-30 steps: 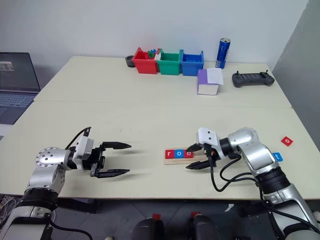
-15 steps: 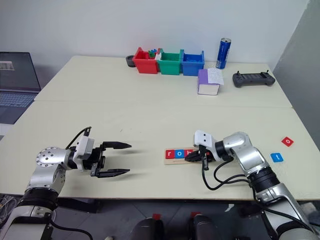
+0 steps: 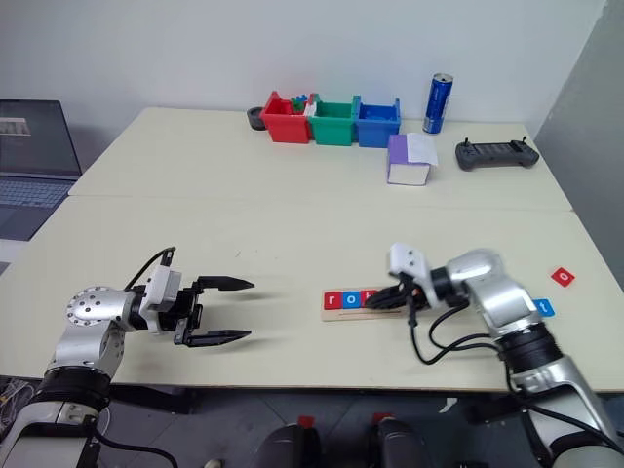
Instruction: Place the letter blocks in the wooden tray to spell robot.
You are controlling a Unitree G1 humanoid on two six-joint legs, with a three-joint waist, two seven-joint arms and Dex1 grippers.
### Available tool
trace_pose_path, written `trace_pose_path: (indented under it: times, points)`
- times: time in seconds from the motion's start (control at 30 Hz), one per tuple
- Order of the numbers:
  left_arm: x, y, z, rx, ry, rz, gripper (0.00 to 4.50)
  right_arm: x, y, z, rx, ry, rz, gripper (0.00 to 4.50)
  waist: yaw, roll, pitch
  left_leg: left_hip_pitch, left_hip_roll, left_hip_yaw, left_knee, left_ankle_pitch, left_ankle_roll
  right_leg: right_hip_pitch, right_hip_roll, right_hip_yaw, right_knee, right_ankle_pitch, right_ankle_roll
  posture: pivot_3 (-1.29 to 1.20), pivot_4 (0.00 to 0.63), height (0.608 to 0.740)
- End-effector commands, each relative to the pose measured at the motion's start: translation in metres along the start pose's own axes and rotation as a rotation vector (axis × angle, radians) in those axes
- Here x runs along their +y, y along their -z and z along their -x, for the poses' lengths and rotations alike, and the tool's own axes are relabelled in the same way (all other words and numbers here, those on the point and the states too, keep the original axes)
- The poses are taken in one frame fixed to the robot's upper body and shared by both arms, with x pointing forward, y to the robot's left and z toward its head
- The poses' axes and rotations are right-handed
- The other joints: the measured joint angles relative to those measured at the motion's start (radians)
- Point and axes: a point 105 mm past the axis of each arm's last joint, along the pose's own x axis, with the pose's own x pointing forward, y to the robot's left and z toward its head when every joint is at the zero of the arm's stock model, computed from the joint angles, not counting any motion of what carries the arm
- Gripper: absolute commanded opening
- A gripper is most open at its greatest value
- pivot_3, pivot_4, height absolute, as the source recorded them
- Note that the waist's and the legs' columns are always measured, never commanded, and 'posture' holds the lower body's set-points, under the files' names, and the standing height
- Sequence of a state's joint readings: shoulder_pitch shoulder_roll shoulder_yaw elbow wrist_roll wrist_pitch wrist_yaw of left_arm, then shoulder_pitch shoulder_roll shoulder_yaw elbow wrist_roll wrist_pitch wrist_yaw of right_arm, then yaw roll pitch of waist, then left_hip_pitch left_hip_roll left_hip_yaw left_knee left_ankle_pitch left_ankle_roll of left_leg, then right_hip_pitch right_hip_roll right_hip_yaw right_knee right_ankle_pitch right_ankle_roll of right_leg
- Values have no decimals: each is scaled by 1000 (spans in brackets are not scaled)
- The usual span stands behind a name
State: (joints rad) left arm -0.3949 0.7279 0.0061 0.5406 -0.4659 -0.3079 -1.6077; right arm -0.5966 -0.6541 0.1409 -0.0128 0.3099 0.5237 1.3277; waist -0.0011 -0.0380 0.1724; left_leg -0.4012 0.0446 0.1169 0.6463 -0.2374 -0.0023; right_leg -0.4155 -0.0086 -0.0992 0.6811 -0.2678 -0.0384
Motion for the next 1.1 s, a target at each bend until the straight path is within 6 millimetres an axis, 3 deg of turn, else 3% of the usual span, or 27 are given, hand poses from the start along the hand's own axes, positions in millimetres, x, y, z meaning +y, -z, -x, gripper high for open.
trace_pose_path:
  times: [0.03,0.17,0.27,0.37,0.43,0.8,0.97,1.1]
  points:
    - [2,-8,4,-2,0,-36,4500,-11,-7,50,-102,219,-112,386,4,-1,-1,0,0,0,0,0,0,0,0,0,0,0,0,0,150,740]
    - [0,-7,1,-7,11,-27,4500,-12,47,119,6,515,-243,1648,19,-2,-1,0,-1,-1,0,0,0,2,-2,-2,-2,-1,-1,0,150,740]
    - [2,-7,-1,-8,13,-25,4500,-18,78,162,63,700,-285,2662,16,0,0,0,-2,0,0,0,0,1,-2,0,-1,-1,-1,0,150,740]
    - [4,-7,-2,-9,15,-27,4500,-32,97,193,79,853,-291,3782,3,0,0,2,-1,1,0,0,0,1,-1,0,0,0,0,0,150,740]
    - [6,-8,-3,-7,16,-29,4500,-41,107,205,85,912,-295,4492,-7,0,0,3,0,1,0,0,0,2,1,0,0,0,1,0,150,740]
    - [8,-11,-3,-8,22,-47,4500,-81,153,229,231,1251,-340,4492,-8,1,0,3,1,4,-1,1,-2,1,3,5,0,0,1,0,150,740]
    - [3,-10,1,-6,11,-41,4500,-80,166,222,196,1286,-426,4492,-8,1,0,3,1,5,-1,2,-4,1,3,7,-1,0,1,0,150,740]
    - [1,-10,5,-1,-2,-37,4500,-76,173,228,144,1334,-490,4492,-8,1,0,3,1,5,-1,2,-3,1,3,7,0,0,1,0,150,740]
